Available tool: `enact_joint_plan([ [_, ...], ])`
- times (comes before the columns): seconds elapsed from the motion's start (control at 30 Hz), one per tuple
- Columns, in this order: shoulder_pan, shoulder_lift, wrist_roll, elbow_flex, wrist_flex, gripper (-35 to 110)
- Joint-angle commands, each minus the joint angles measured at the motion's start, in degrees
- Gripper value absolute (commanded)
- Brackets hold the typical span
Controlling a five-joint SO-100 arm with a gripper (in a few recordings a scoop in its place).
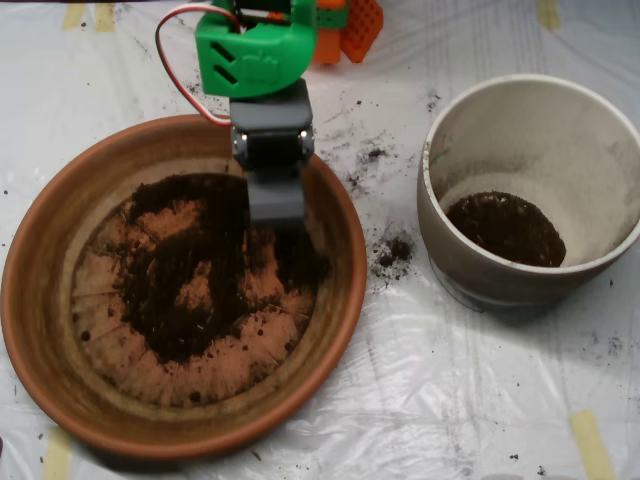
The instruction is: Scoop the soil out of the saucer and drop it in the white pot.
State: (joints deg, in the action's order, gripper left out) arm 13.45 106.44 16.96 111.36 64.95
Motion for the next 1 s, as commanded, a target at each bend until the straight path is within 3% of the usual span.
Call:
enact_joint_plan([
  [0.0, -2.9, 10.6, -1.4, -4.1, 1.1, -1],
  [0.5, -9.9, 10.8, -1.4, -25.2, 11.7, -1],
  [0.97, -30.9, -3.3, -3.2, -55.2, 24.7, -1],
])
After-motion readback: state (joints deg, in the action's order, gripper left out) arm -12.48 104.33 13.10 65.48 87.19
